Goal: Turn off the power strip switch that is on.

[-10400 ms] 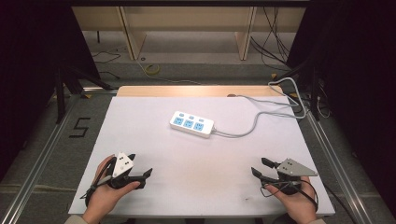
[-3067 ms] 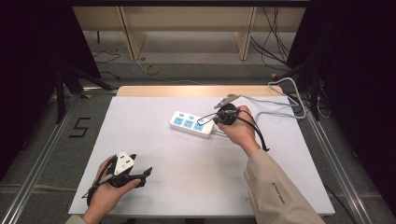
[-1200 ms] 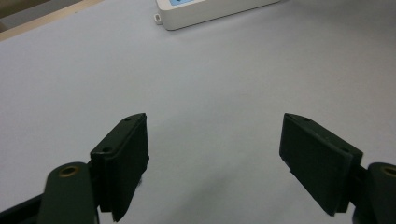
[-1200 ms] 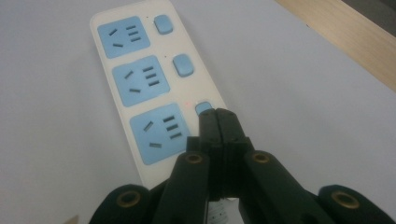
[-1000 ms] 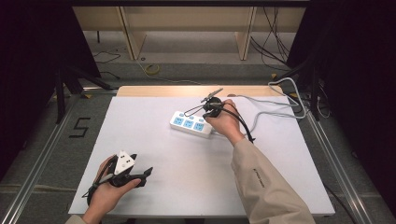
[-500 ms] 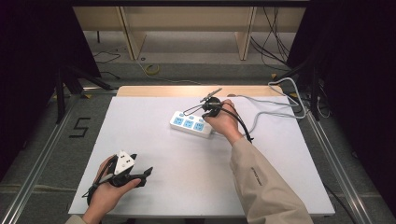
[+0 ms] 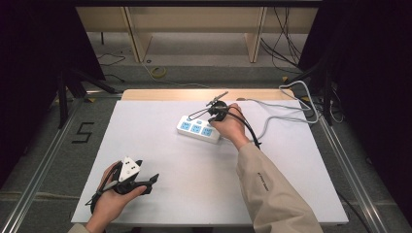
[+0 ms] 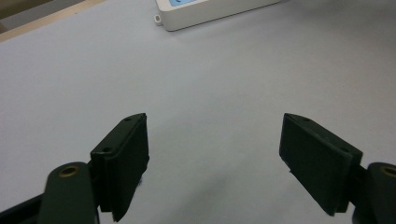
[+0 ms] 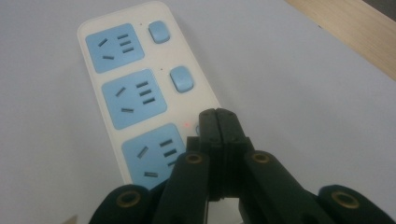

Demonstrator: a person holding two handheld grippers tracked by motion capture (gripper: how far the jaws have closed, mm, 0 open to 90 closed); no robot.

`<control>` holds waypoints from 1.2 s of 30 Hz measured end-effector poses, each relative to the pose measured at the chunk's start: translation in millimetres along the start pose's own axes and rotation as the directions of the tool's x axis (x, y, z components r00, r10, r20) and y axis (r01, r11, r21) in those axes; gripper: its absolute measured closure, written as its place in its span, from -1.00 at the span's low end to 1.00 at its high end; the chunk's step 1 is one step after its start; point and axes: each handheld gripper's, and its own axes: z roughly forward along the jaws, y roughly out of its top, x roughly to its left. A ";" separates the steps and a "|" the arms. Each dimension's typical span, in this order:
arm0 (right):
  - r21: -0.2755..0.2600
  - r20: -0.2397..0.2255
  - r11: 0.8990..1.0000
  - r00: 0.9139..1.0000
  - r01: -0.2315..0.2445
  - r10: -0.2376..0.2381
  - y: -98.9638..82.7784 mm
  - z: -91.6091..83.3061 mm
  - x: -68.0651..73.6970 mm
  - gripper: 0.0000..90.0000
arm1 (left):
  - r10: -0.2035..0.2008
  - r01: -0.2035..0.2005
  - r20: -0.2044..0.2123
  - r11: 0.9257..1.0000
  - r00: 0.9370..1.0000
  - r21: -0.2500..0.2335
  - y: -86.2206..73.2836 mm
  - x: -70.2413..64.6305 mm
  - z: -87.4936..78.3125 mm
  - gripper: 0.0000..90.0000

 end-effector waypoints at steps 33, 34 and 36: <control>0.024 0.005 1.000 1.000 0.000 0.000 5.1 13.0 2.2 1.00 | 0.000 0.000 0.004 1.000 1.000 0.000 0.0 -0.3 0.0 -0.47; 0.024 0.005 1.000 1.000 0.000 0.000 5.0 13.0 2.1 1.00 | -0.002 0.002 0.004 1.000 1.000 0.000 -0.1 -0.4 0.0 -0.47; 0.022 0.005 1.000 1.000 -0.002 0.002 4.7 13.0 2.2 1.00 | -0.003 0.003 0.004 1.000 1.000 0.000 -0.1 -0.5 0.1 -0.47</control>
